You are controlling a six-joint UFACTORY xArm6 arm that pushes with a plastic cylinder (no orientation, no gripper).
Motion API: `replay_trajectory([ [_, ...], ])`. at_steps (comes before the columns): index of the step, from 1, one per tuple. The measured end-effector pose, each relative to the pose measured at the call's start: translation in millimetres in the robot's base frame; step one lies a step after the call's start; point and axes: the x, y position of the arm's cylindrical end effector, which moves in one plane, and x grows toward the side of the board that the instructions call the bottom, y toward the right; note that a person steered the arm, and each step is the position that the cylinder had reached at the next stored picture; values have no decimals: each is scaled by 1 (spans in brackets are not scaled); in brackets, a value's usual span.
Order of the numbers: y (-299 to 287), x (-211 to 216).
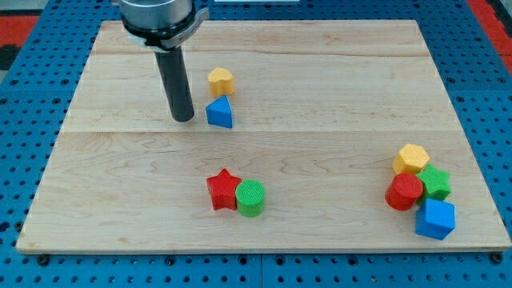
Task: Slide the blue triangle slightly down
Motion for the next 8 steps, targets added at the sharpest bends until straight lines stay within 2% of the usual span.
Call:
replay_trajectory([
  [2, 0, -46],
  [3, 0, -45],
  [5, 65, -26],
  [6, 66, -26],
  [8, 112, -26],
])
